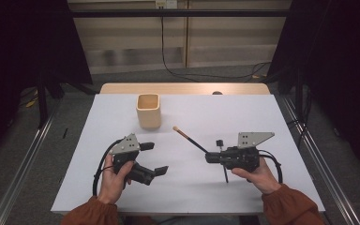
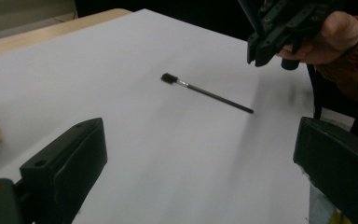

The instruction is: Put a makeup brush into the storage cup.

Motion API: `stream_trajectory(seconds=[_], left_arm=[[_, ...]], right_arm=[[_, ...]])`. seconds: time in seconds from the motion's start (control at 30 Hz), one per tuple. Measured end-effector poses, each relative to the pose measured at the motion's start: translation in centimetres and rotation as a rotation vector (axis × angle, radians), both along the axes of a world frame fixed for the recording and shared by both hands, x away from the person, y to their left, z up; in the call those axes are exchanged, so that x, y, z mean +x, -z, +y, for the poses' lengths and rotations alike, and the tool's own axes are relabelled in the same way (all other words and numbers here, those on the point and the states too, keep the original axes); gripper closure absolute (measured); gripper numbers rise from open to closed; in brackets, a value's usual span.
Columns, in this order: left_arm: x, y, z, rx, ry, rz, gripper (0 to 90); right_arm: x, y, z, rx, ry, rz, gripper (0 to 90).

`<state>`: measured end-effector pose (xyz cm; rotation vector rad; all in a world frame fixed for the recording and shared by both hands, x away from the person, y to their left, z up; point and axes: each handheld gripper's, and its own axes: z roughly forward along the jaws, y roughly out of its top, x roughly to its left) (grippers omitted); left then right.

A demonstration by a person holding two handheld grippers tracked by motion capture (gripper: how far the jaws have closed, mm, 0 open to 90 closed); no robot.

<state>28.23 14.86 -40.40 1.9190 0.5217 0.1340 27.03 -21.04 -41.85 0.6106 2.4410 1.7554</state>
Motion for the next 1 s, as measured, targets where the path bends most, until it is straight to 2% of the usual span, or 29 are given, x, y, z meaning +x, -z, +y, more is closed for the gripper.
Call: stream_trajectory(seconds=[0.07,0.13,0.23,0.3,0.37,0.67,0.73,0.77,0.87,1.0], left_arm=[[0.2,-0.2,-0.2,-0.011,-0.012,-0.016,2.1],[0.3,-0.4,-0.5,-0.036,-0.008,-0.012,1.9],[0.4,-0.7,-1.2,-0.038,-0.008,-0.033,1.9],[0.4,-0.8,-1.6,-0.044,0.008,-0.036,1.9],[0.5,-0.9,-2.0,-0.072,0.035,-0.024,1.8],[0.6,-1.3,-3.8,-0.073,0.036,-0.054,2.0],[0.6,-1.3,-4.1,-0.074,0.020,-0.081,1.9],[0.7,-1.4,-4.3,-0.071,0.017,-0.079,1.9],[0.8,-1.6,-4.7,-0.097,0.056,-0.051,2.2],[0.8,-1.8,-5.4,-0.093,0.070,-0.053,2.2]], right_arm=[[0.0,0.0,0.0,0.004,-0.003,0.000,86.0],[0.0,0.0,0.1,0.004,-0.005,-0.001,86.0],[0.0,0.0,0.2,0.003,-0.007,-0.004,86.0],[0.0,0.1,0.2,0.003,-0.007,-0.004,85.9],[0.0,0.1,0.2,0.004,-0.011,-0.004,85.9],[-0.1,0.1,0.4,0.007,-0.015,-0.007,85.9],[-0.1,0.0,0.4,0.009,-0.014,-0.008,85.9],[-0.1,0.0,0.4,0.009,-0.015,-0.010,85.9],[-0.1,0.0,0.4,0.013,-0.015,-0.014,85.9],[-0.1,0.0,0.4,0.010,-0.015,-0.012,85.9]])
